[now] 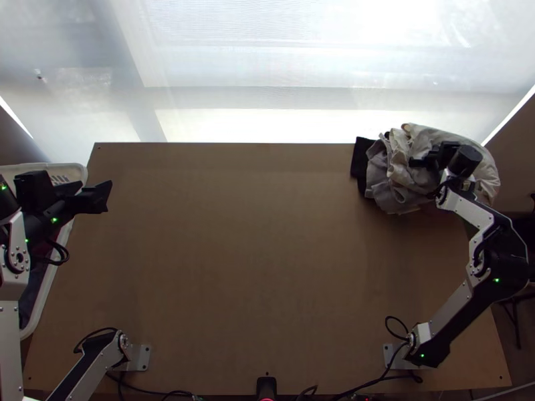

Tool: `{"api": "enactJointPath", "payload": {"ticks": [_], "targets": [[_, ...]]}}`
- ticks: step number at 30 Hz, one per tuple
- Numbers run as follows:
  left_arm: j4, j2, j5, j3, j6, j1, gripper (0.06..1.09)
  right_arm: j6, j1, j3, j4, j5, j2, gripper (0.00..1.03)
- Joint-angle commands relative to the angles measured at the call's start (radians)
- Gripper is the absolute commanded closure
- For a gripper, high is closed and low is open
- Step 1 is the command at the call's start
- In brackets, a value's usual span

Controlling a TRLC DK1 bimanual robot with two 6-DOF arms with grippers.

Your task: Fold the t-shirt

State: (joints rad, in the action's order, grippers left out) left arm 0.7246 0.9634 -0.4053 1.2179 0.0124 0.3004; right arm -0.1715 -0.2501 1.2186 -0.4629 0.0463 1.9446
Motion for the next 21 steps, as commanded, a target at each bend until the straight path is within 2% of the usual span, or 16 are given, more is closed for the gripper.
{"api": "enactJointPath", "payload": {"ticks": [1,2,3,4,5,6,7,8,9,15,21], "targets": [[-0.001,-0.017,0.010,-0.011,0.004,0.003,0.11,-0.010,0.057,-0.010,-0.002,0.010,0.053,1.00],[-0.001,-0.017,0.010,-0.011,0.004,0.003,0.11,-0.013,0.058,-0.010,-0.002,0.012,0.057,1.00],[-0.001,-0.018,0.010,-0.009,0.006,0.005,0.11,-0.014,0.060,-0.008,0.000,0.012,0.060,0.94],[0.001,-0.018,0.010,-0.006,0.008,0.005,0.11,-0.016,0.060,-0.005,0.012,0.020,0.062,0.85],[0.002,-0.018,0.010,-0.004,0.008,0.005,0.11,-0.016,0.060,-0.008,0.023,0.032,0.062,0.71],[0.006,-0.018,0.010,-0.001,0.008,0.005,0.11,-0.016,0.060,-0.014,0.035,0.046,0.057,0.54],[0.006,-0.018,0.010,0.000,0.008,0.005,0.11,-0.016,0.060,-0.014,0.058,0.073,0.053,0.25],[0.006,-0.017,0.010,0.002,0.008,0.005,0.11,-0.017,0.060,-0.016,0.084,0.079,0.045,0.01],[0.006,-0.017,0.010,0.002,0.008,0.005,0.11,-0.017,0.058,-0.018,0.106,0.081,0.033,0.04],[0.009,-0.005,0.010,0.026,0.006,0.006,0.11,-0.019,0.060,-0.065,0.207,0.148,-0.127,0.04],[0.032,0.023,0.010,0.091,0.006,0.006,0.11,-0.039,0.046,-0.080,0.322,0.156,-0.346,0.04]]}}
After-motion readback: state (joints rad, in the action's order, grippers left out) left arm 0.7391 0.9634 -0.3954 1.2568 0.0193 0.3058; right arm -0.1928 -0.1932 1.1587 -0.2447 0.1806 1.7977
